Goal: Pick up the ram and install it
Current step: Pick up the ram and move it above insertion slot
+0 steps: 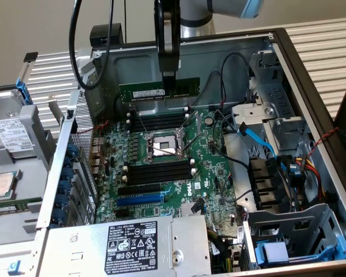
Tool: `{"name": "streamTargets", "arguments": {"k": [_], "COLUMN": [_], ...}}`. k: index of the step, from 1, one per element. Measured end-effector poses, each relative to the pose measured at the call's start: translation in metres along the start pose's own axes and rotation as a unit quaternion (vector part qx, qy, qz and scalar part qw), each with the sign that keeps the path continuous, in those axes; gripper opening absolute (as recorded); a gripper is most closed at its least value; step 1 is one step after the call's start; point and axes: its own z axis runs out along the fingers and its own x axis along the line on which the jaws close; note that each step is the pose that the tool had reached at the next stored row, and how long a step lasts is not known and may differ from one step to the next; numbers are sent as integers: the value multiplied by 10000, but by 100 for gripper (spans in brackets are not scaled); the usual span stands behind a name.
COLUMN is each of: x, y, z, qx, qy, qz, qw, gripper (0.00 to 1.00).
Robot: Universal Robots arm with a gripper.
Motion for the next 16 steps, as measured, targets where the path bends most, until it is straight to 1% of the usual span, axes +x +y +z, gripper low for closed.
{"name": "streamTargets", "arguments": {"k": [2,7,11,13,14,16], "x": [-26,-81,-117,-130,-135,-147], "y": [2,7,9,9,10,15], "z": [11,40,66,78,84,92], "qx": [12,42,55,57,59,59], "qy": [-31,-118,-186,-208,-214,-215], "qz": [-2,-6,-8,-9,-9,-7], "qw": [10000,9999,9998,9998,9998,9998], "gripper": [12,12,12,12,12,12]}}
